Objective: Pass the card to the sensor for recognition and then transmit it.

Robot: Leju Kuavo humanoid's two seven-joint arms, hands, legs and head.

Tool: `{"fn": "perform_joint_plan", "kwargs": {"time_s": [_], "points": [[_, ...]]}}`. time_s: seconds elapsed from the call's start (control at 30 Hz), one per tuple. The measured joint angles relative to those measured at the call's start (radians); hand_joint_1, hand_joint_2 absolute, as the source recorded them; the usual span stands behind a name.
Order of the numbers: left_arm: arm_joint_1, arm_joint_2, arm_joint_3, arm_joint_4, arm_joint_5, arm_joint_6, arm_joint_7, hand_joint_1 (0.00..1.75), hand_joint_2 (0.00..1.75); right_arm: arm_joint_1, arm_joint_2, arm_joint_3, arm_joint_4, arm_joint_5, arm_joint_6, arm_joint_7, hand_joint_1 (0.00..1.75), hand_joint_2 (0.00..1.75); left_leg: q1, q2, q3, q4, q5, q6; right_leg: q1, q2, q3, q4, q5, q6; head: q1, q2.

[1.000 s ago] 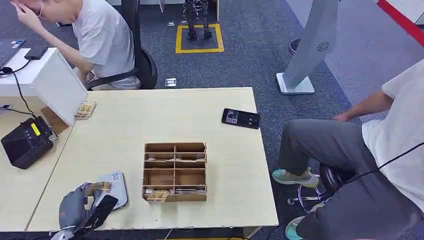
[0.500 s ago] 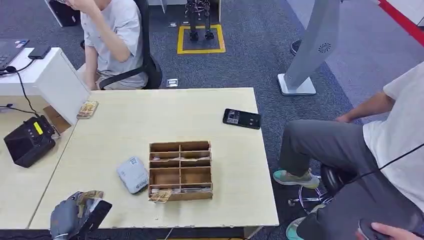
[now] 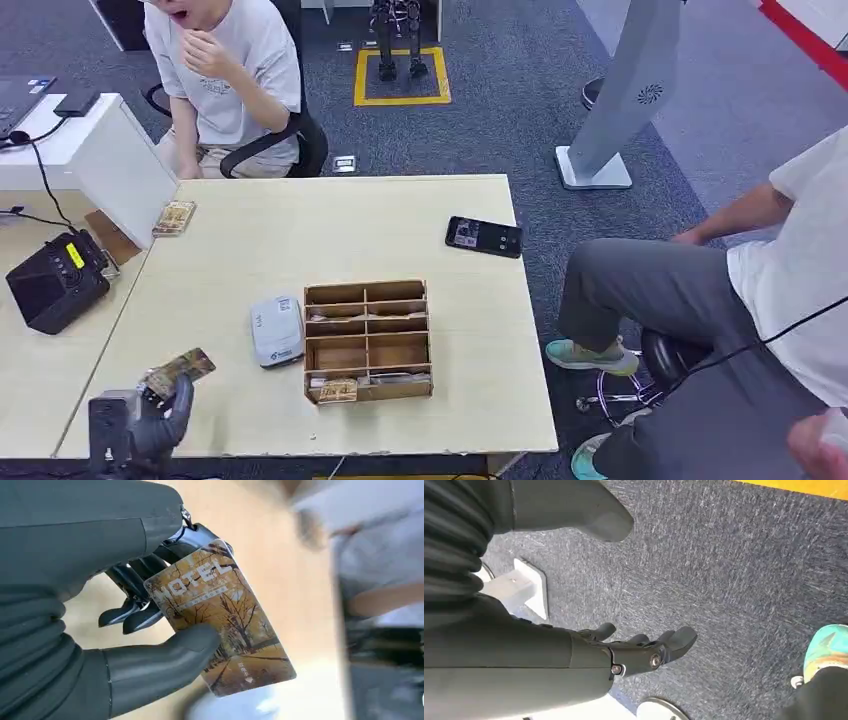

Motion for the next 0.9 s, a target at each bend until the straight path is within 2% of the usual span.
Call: {"fn": "perform_joint_plan", "kwargs": {"time_s": [0.1, 0.2, 0.27, 0.33, 0.4, 0.53, 0.67, 0.73, 0.9], "points": [[-0.071, 0.028, -0.002, -0.08, 0.088, 0.058, -0.003, 1.75, 1.75, -0.005, 0.0, 0.006, 0.0, 0.0, 0.0, 0.0, 0.0, 1.75, 0.0, -0.001, -0.001, 0.0, 0.001, -0.001, 0.0, -0.001, 0.0, 0.0, 0.0, 0.0, -0.001, 0.0], [-0.138, 0.056, -0.002, -0.116, 0.118, 0.1, -0.022, 1.75, 1.75, -0.01, 0.0, 0.02, 0.0, 0.0, 0.001, 0.004, 0.0, 1.75, 0.001, 0.0, 0.0, 0.0, 0.002, -0.002, 0.001, 0.0, 0.0, 0.001, 0.001, -0.001, -0.001, 0.0], [-0.168, 0.073, -0.007, -0.127, 0.115, 0.121, -0.038, 1.75, 1.75, -0.011, 0.0, 0.027, 0.0, 0.0, 0.001, 0.006, 0.0, 1.75, 0.001, 0.0, 0.0, 0.0, 0.002, -0.002, 0.001, 0.0, 0.0, 0.001, 0.001, -0.001, -0.001, 0.0], [-0.191, 0.093, -0.022, -0.135, 0.06, 0.159, -0.059, 1.75, 1.75, -0.011, 0.0, 0.037, 0.0, 0.0, 0.002, 0.007, 0.0, 1.75, 0.001, 0.0, -0.001, 0.0, 0.002, -0.002, 0.001, 0.0, -0.001, 0.001, 0.001, -0.001, -0.001, 0.0], [-0.218, 0.113, -0.04, -0.136, -0.046, 0.209, -0.077, 1.75, 1.75, -0.011, 0.0, 0.047, 0.0, 0.0, 0.006, 0.007, 0.0, 1.75, 0.001, 0.0, -0.001, 0.0, 0.002, -0.002, 0.001, 0.0, -0.001, 0.001, 0.001, -0.001, -0.001, 0.0], [-0.271, 0.151, -0.07, -0.135, -0.198, 0.268, -0.071, 1.75, 1.75, -0.012, -0.002, 0.063, 0.0, 0.0, 0.011, 0.006, 0.0, 1.75, 0.001, 0.0, -0.002, 0.0, 0.002, -0.002, 0.001, 0.0, -0.002, 0.001, 0.001, -0.001, -0.001, 0.0], [-0.34, 0.215, -0.114, -0.1, -0.57, 0.404, -0.039, 1.75, 1.75, -0.015, -0.007, 0.089, 0.0, 0.0, 0.028, -0.008, 0.0, 1.75, 0.001, 0.0, -0.002, 0.0, 0.002, -0.002, 0.001, 0.001, -0.002, 0.001, 0.001, -0.001, -0.001, 0.0], [-0.372, 0.25, -0.14, -0.064, -0.738, 0.448, -0.015, 1.75, 1.75, -0.018, -0.011, 0.105, 0.0, 0.0, 0.032, -0.014, 0.0, 1.75, 0.001, 0.001, -0.002, 0.0, 0.002, -0.002, 0.001, 0.001, -0.002, 0.001, 0.002, -0.002, -0.001, 0.0], [-0.448, 0.312, -0.192, 0.032, -0.942, 0.491, 0.034, 1.75, 1.75, -0.02, -0.019, 0.139, 0.001, 0.0, 0.042, -0.017, 0.0, 1.75, 0.001, 0.003, -0.002, 0.0, 0.002, -0.002, 0.001, 0.002, -0.003, 0.001, 0.002, -0.003, -0.001, 0.0]]}}
